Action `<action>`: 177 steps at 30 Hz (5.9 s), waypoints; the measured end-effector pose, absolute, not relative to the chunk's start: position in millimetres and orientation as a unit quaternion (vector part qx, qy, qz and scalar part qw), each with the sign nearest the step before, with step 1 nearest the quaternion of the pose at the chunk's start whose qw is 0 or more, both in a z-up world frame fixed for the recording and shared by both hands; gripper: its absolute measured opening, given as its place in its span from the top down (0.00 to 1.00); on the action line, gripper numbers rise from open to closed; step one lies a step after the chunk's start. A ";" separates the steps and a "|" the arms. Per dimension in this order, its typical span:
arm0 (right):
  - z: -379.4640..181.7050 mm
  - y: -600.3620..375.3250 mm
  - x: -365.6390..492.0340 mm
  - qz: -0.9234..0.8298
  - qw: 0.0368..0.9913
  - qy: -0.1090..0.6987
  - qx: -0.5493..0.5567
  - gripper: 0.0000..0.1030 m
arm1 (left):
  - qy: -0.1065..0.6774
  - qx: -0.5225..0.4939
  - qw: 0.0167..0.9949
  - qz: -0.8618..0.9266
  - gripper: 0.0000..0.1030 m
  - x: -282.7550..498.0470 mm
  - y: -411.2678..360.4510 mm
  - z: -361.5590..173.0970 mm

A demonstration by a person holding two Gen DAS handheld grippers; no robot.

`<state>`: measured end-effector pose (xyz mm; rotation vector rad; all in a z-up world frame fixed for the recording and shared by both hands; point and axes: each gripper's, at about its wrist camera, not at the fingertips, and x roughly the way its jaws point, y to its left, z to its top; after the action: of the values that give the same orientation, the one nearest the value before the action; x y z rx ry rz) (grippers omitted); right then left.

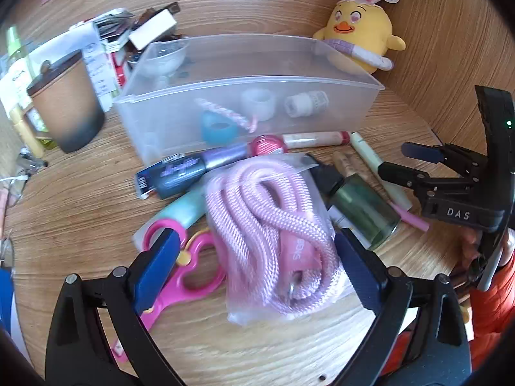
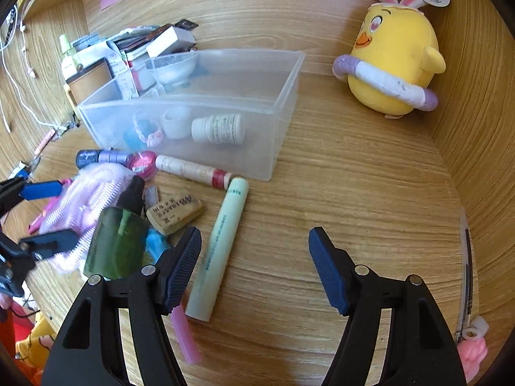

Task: Organize objects
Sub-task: 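Grasp the bagged pink rope with the left gripper while the right grasps the pale green tube, then place the bagged rope and green tube into the clear box and release, then grasp the pink scissors with the left gripper while the right grasps the green glass bottle, then drop the pink scissors and green bottle into the clear box and open both grippers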

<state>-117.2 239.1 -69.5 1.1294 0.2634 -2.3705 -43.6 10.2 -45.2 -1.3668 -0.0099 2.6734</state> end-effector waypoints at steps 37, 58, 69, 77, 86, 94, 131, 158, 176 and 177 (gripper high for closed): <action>-56.5 239.9 -100.2 -0.875 0.272 0.070 0.394 0.86 | 0.030 -0.420 0.059 0.905 0.46 -38.1 22.6 -50.0; 8.6 238.6 -98.4 -0.905 0.293 0.031 0.307 0.86 | -0.015 -0.321 0.034 0.946 0.46 -52.6 -17.5 26.4; 18.0 204.1 -136.5 -0.903 0.304 0.036 0.303 0.86 | -0.024 -0.347 0.034 0.937 0.46 -109.1 -31.0 25.2; -2.3 180.8 -180.6 -0.880 0.309 0.045 0.358 0.86 | -0.028 -0.384 0.042 0.922 0.46 -140.7 -32.1 11.3; -18.3 160.9 -200.3 -0.868 0.305 0.070 0.386 0.86 | -0.034 -0.404 0.042 0.913 0.45 -157.8 -29.0 3.2; -21.2 152.6 -197.3 -0.861 0.315 0.081 0.392 0.86 | -0.015 -0.378 0.047 0.925 0.38 -144.5 -21.0 16.6; -42.4 191.7 -70.1 -0.851 0.347 0.068 0.388 0.51 | 0.004 -0.458 -0.020 0.889 0.17 -11.1 -67.5 -60.1; -64.4 173.7 -64.5 -0.865 0.305 0.096 0.388 0.52 | 0.001 -0.433 0.060 0.899 0.82 -4.3 -53.4 -69.1; -53.0 173.6 -62.1 -0.867 0.320 0.094 0.369 0.62 | -0.013 -0.372 0.062 0.926 0.83 -5.4 -42.2 -27.8; -50.9 174.3 -62.4 -0.868 0.322 0.090 0.367 0.62 | -0.013 -0.368 0.062 0.928 0.83 -6.2 -41.6 -25.4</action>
<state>-62.4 174.3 -50.9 0.9648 0.2368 -2.2798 -6.2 -41.6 -25.4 -1.1123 -0.0392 2.8041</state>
